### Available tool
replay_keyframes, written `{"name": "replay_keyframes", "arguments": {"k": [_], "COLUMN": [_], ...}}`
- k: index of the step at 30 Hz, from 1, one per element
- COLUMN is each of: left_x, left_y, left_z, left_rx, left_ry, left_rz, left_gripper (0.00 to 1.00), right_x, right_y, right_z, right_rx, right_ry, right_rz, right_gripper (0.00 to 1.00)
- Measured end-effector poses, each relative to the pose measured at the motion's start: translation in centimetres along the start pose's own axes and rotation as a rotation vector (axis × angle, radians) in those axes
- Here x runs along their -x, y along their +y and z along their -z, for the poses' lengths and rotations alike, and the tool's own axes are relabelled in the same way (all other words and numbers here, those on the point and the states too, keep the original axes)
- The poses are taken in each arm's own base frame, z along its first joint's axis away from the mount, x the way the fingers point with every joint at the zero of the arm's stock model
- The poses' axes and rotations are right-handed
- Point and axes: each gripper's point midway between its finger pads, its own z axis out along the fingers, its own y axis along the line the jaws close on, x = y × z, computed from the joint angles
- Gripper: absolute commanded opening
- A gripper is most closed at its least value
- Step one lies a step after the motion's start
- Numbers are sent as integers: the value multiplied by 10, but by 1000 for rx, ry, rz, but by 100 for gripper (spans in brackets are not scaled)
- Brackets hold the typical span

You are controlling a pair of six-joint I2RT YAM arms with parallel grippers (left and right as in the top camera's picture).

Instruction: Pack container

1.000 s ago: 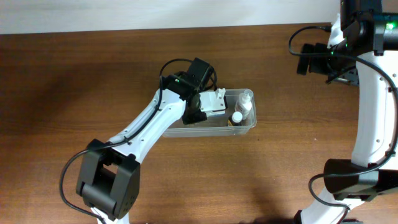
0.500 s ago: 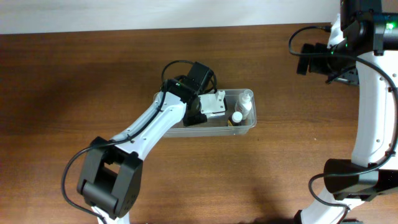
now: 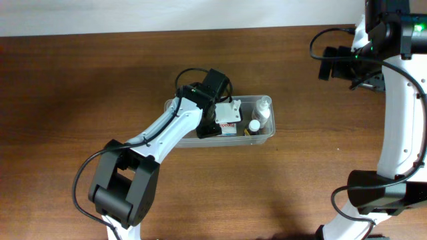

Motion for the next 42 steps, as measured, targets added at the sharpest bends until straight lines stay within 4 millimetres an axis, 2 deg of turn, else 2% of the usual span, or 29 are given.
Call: {"name": "replay_keyframes", "arguments": {"k": [14, 25, 28, 31, 33, 36, 39, 42], "left_x": [3, 29, 37, 44, 48, 43, 21, -18], "left_y": [3, 12, 18, 30, 48, 60, 65, 60], "left_z": [3, 21, 33, 64, 109, 165, 221, 257], "left_rx": [7, 50, 76, 136, 216, 283, 342, 366], "left_ry": [-7, -54, -70, -98, -151, -215, -271, -277], "left_rz": [-1, -23, 11, 96, 194, 306, 457, 635], "left_gripper": [67, 67, 76, 84, 84, 85, 87, 87], "right_x": [0, 0, 0, 0, 0, 0, 0, 0], "right_y": [0, 0, 0, 0, 0, 0, 0, 0], "right_z": [0, 0, 0, 0, 0, 0, 0, 0], "right_rx": [0, 0, 0, 0, 0, 0, 0, 0], "right_ry": [0, 0, 0, 0, 0, 0, 0, 0], "right_rz": [0, 0, 0, 0, -1, 0, -1, 0], "right_gripper": [98, 98, 98, 98, 98, 98, 98, 98]}}
